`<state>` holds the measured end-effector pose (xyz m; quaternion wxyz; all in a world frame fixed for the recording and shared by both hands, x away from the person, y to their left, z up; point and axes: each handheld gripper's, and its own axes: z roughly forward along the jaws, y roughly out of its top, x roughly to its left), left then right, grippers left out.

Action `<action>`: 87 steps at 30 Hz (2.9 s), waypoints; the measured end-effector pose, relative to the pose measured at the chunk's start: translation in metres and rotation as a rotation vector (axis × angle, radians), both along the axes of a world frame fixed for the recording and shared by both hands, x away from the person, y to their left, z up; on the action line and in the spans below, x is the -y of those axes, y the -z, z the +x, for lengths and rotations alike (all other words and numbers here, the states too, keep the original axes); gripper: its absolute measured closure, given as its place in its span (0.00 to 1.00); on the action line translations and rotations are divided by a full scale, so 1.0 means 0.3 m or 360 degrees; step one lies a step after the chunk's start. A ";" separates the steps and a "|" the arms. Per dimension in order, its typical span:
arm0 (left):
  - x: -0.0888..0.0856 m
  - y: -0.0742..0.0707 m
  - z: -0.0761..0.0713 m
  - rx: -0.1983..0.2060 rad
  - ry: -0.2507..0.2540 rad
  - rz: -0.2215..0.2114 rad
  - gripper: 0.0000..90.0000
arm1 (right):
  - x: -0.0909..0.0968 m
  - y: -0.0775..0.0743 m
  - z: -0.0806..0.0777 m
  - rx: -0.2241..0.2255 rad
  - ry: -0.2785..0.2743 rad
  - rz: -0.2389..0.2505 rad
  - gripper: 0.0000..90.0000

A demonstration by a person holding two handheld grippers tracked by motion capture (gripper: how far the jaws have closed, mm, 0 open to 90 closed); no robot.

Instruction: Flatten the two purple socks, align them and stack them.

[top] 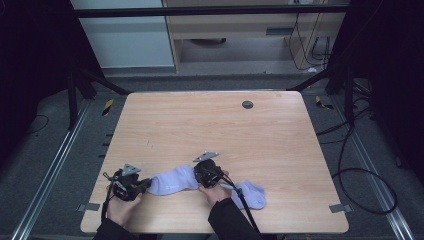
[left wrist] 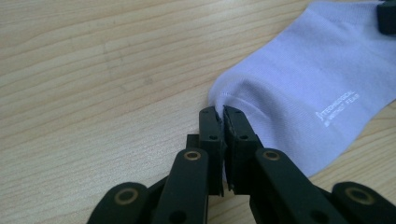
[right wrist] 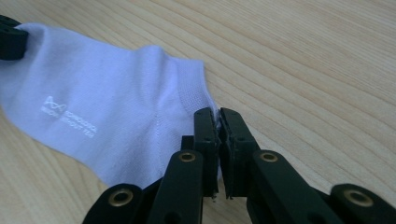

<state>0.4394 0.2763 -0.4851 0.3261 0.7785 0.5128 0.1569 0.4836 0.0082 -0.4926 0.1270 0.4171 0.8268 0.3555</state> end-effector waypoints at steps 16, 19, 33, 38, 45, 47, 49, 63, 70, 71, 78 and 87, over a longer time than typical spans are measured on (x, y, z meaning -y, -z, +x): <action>0.074 -0.109 -0.050 0.0123 0.0128 -0.0179 0.97 | 0.139 -0.142 -0.067 0.0055 -0.0070 0.0126 0.96; 0.096 -0.127 -0.054 0.0134 0.0149 -0.0195 0.97 | 0.174 -0.166 -0.083 0.0072 -0.0065 0.0130 0.96; 0.240 -0.167 -0.065 0.0130 0.0306 -0.0219 0.97 | 0.349 -0.210 -0.162 0.0116 -0.0005 0.0119 0.96; 0.306 -0.172 -0.069 0.0122 0.0378 -0.0213 0.97 | 0.404 -0.213 -0.196 0.0118 0.0030 0.0120 0.96; 0.388 -0.170 -0.079 0.0104 0.0464 -0.0191 0.97 | 0.492 -0.201 -0.239 0.0112 0.0089 0.0125 0.96; 0.410 -0.167 -0.082 0.0094 0.0481 -0.0188 0.97 | 0.517 -0.195 -0.249 0.0108 0.0105 0.0127 0.96; 0.431 -0.163 -0.085 0.0082 0.0508 -0.0180 0.97 | 0.537 -0.190 -0.259 0.0103 0.0124 0.0124 0.96; 0.542 -0.118 -0.094 0.0007 0.0603 -0.0132 0.97 | 0.638 -0.156 -0.310 0.0047 0.0190 0.0100 0.96; 0.564 -0.084 -0.089 -0.0042 0.0617 -0.0109 0.97 | 0.657 -0.135 -0.311 0.0006 0.0203 0.0089 0.96; 0.562 -0.079 -0.088 -0.0049 0.0619 -0.0102 0.97 | 0.658 -0.132 -0.309 0.0002 0.0203 0.0085 0.96; 0.553 -0.043 -0.074 -0.0092 0.0601 -0.0088 0.96 | 0.661 -0.093 -0.289 -0.0044 0.0216 0.0069 0.96; 0.570 -0.008 -0.061 -0.0116 0.0592 -0.0058 0.94 | 0.668 -0.063 -0.275 -0.0045 0.0235 0.0031 0.93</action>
